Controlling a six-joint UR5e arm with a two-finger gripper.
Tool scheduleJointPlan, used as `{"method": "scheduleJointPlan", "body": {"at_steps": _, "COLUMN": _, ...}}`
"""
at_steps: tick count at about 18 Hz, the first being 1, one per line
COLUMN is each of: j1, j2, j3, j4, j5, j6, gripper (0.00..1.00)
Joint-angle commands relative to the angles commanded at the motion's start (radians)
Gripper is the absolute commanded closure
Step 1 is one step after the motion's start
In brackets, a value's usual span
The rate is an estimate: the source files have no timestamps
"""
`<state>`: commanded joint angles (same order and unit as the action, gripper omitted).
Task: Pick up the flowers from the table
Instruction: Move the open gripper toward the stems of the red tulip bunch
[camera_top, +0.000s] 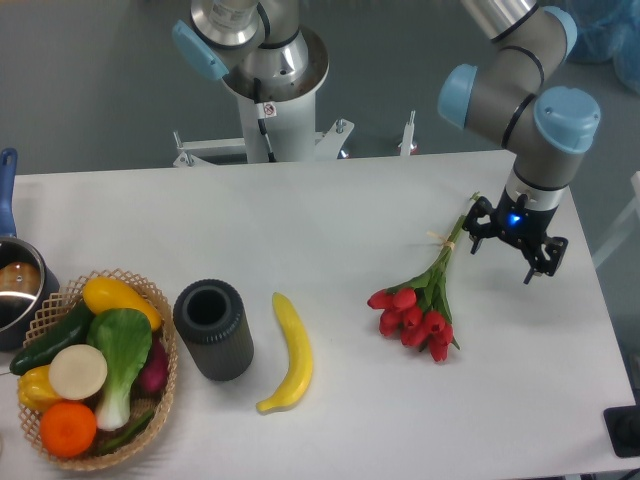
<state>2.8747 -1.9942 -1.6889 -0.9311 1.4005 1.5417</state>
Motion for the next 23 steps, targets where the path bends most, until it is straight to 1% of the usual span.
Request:
{"method": "scheduleJointPlan", "body": {"at_steps": 7, "j1": 0.000, "j2": 0.002, "j3": -0.012, "j4": -0.002, "j5": -0.020, "j6": -0.009, "gripper": 0.00}}
{"method": "scheduleJointPlan", "body": {"at_steps": 13, "j1": 0.011, "j2": 0.006, "j3": -0.057, "j4": 0.006, "j5": -0.084, "j6": -0.012, "gripper": 0.00}}
{"method": "scheduleJointPlan", "body": {"at_steps": 16, "j1": 0.011, "j2": 0.000, "j3": -0.063, "j4": 0.006, "j5": -0.081, "j6": -0.078, "gripper": 0.00}}
{"method": "scheduleJointPlan", "body": {"at_steps": 17, "j1": 0.012, "j2": -0.002, "j3": -0.063, "j4": 0.006, "j5": -0.081, "j6": -0.077, "gripper": 0.00}}
{"method": "scheduleJointPlan", "body": {"at_steps": 20, "j1": 0.014, "j2": -0.005, "j3": -0.066, "j4": -0.008, "j5": -0.084, "j6": -0.074, "gripper": 0.00}}
{"method": "scheduleJointPlan", "body": {"at_steps": 23, "j1": 0.014, "j2": -0.014, "j3": -0.080, "j4": -0.054, "j5": -0.086, "j6": -0.069, "gripper": 0.00}}
